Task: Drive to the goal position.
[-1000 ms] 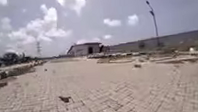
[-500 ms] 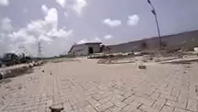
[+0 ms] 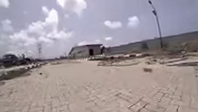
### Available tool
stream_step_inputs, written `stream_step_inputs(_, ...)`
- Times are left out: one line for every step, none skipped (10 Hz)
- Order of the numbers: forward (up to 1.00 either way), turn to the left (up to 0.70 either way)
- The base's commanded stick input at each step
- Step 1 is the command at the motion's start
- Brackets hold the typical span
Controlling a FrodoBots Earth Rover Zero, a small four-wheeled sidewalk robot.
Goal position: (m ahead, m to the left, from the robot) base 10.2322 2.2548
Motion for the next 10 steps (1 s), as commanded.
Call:
stream_step_inputs(0.66,0.15)
stream_step_inputs(0.64,0.16)
stream_step_inputs(0.63,0.16)
stream_step_inputs(0.63,0.16)
stream_step_inputs(0.63,0.16)
stream_step_inputs(0.63,0.16)
stream_step_inputs(0.63,0.16)
stream_step_inputs(0.63,0.16)
stream_step_inputs(0.63,0.16)
stream_step_inputs(0.63,0.16)
